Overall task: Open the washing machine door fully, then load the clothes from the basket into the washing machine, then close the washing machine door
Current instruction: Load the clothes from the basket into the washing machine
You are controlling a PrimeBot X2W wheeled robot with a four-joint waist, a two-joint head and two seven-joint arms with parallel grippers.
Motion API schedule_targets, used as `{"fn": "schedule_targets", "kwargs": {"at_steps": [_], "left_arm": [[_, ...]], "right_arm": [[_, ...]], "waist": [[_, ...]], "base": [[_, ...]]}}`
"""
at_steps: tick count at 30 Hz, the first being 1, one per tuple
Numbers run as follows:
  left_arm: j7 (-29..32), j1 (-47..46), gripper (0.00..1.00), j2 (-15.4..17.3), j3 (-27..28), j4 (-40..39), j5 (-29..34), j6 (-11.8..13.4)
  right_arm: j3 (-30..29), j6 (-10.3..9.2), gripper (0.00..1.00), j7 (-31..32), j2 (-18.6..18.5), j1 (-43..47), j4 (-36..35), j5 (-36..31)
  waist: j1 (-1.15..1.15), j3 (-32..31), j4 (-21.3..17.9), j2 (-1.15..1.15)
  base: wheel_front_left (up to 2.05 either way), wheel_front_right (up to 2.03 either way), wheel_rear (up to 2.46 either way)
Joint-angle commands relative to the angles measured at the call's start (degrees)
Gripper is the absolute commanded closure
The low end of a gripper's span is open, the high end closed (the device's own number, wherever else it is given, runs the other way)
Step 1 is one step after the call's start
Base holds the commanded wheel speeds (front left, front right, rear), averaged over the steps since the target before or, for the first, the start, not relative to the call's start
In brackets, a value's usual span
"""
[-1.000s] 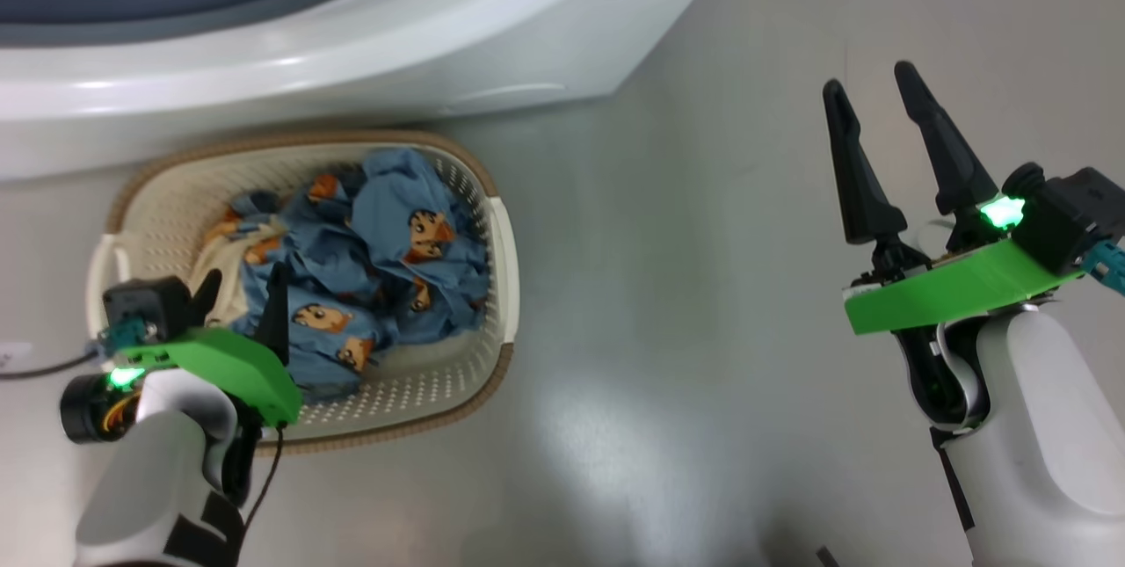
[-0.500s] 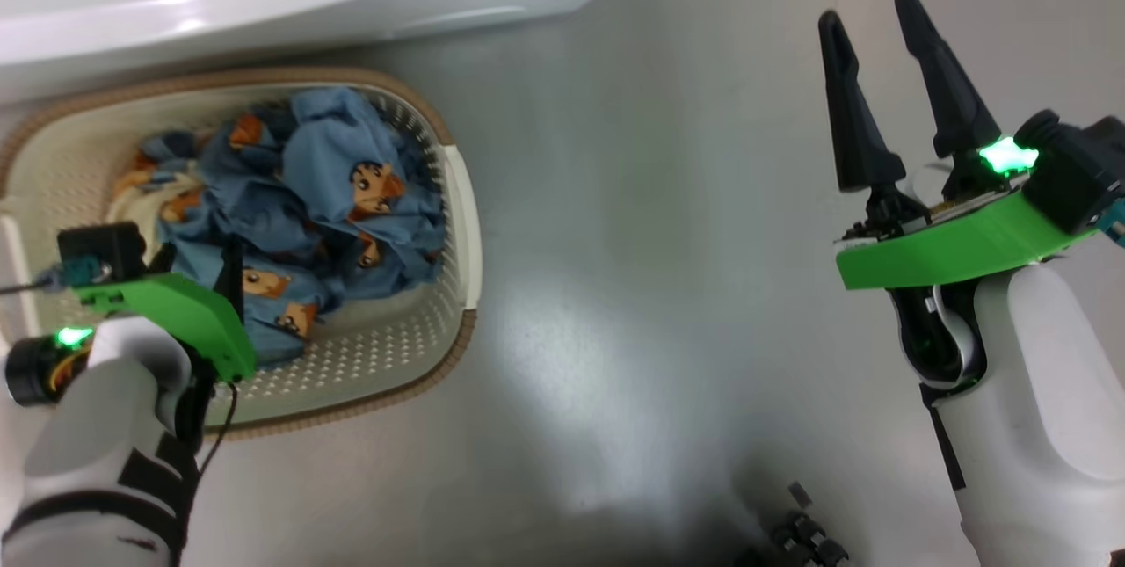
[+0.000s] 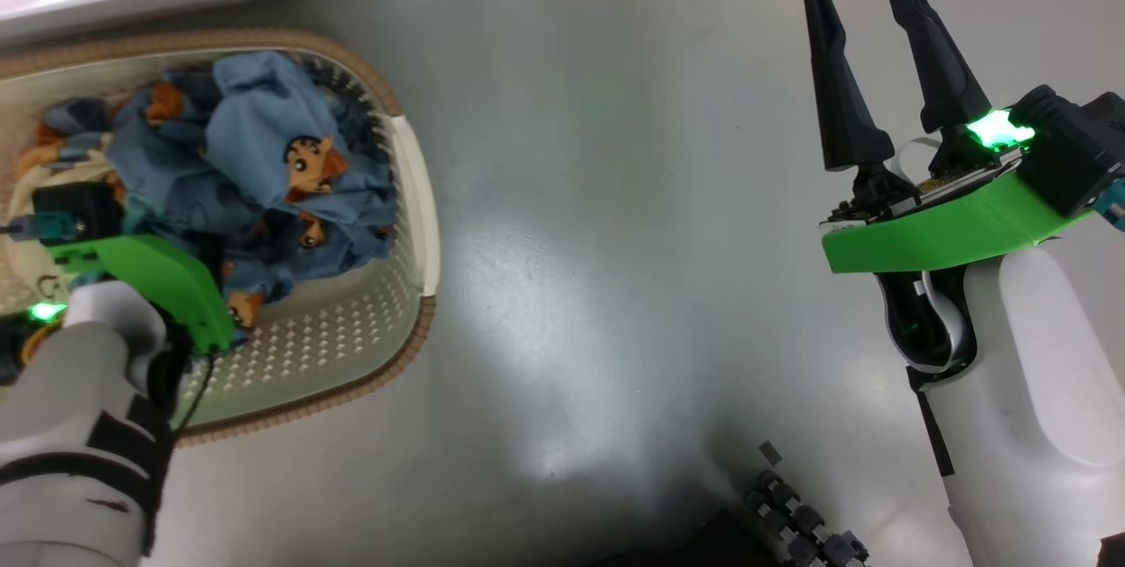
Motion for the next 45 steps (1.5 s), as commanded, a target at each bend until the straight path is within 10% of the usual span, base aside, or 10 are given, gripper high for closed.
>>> {"fn": "schedule_targets", "kwargs": {"at_steps": [1, 9, 12, 45], "left_arm": [[-0.1, 0.7, 0.0, 2.7, 0.5, -0.1, -0.3, -0.1], [0.9, -1.2, 0.0, 3.2, 0.2, 1.0, -1.0, 0.5], [1.7, -1.4, 1.0, 2.9, 0.0, 1.3, -1.3, 0.4], [-8.7, 10.5, 1.0, 0.3, -11.3, -8.1, -10.8, -0.1]], "right_arm": [[0.7, 0.09, 0.0, -0.3, 0.4, 1.4, -1.5, 0.9], [0.0, 0.09, 0.0, -0.3, 0.1, 1.7, -1.6, 0.7], [0.1, 0.09, 0.0, -0.3, 0.0, 1.6, -1.5, 0.6], [-0.7, 0.09, 0.0, -0.3, -1.5, 5.5, 1.1, 0.6]], "waist": [[0.0, 0.6, -0.7, 0.0], [0.0, 0.8, -1.1, 0.0], [0.0, 0.6, -0.9, 0.0], [0.0, -17.2, 4.4, 0.0]], "base": [[0.0, 0.0, 0.0], [0.0, 0.0, 0.0], [0.0, 0.0, 0.0], [0.0, 0.0, 0.0]]}}
